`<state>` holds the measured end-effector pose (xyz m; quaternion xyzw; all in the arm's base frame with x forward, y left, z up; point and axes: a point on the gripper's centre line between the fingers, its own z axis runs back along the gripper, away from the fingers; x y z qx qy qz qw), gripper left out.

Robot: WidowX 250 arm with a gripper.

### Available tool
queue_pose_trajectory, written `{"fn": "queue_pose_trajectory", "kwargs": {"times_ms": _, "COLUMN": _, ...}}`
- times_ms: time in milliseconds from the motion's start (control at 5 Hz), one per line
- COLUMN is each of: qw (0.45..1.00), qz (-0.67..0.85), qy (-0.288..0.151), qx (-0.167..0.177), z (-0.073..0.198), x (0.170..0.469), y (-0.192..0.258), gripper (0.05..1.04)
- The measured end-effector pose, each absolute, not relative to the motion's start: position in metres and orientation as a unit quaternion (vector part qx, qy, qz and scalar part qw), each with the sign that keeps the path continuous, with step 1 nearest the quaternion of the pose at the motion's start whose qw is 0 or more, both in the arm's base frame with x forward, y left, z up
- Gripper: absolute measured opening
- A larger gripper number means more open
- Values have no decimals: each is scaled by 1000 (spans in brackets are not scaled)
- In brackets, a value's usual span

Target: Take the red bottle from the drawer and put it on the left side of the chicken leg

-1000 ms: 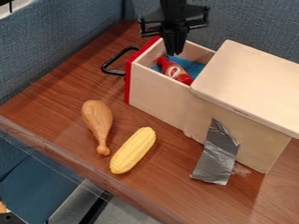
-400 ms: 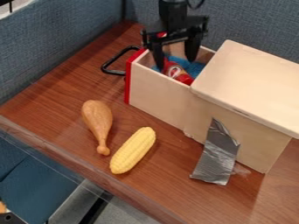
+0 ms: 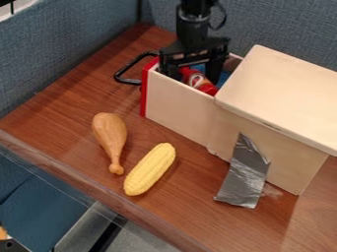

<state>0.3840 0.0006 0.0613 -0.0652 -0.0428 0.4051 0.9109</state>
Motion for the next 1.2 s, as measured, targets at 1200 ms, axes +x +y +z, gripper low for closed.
{"fn": "queue_pose_trajectory", "kwargs": {"times_ms": 1200, "qw": 943, "qz": 300, "qy": -109, "qx": -97, "z": 159, "x": 367, "y": 13, "gripper": 658}}
